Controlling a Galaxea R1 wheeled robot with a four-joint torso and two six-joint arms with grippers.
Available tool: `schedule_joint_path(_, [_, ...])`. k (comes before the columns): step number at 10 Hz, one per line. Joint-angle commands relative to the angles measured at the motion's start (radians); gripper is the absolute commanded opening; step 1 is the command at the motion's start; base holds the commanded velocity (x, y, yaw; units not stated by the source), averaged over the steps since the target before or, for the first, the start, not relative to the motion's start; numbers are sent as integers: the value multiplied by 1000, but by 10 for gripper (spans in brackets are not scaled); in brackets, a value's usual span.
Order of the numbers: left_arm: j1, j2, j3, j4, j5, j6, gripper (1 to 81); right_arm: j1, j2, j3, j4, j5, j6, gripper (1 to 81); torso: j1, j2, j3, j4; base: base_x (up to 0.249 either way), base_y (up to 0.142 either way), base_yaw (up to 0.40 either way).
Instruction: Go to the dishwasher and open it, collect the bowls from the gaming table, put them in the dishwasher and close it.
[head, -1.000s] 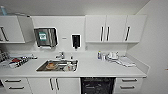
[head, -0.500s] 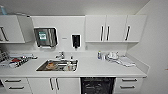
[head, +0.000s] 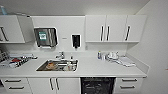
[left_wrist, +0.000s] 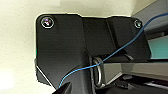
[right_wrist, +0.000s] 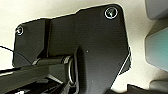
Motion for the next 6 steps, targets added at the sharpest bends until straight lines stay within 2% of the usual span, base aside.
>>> schedule_joint_path(1, [-60, -1, -5, 1, 39, 0, 811, 56, -2, 1, -8, -43, -2, 811, 0, 0, 0, 0, 0, 0, 0])
schedule_joint_path(6, [-65, -6, -5, 1, 39, 0, 811, 59, 4, -2, -8, -43, -2, 811, 0, 0, 0, 0, 0, 0, 0])
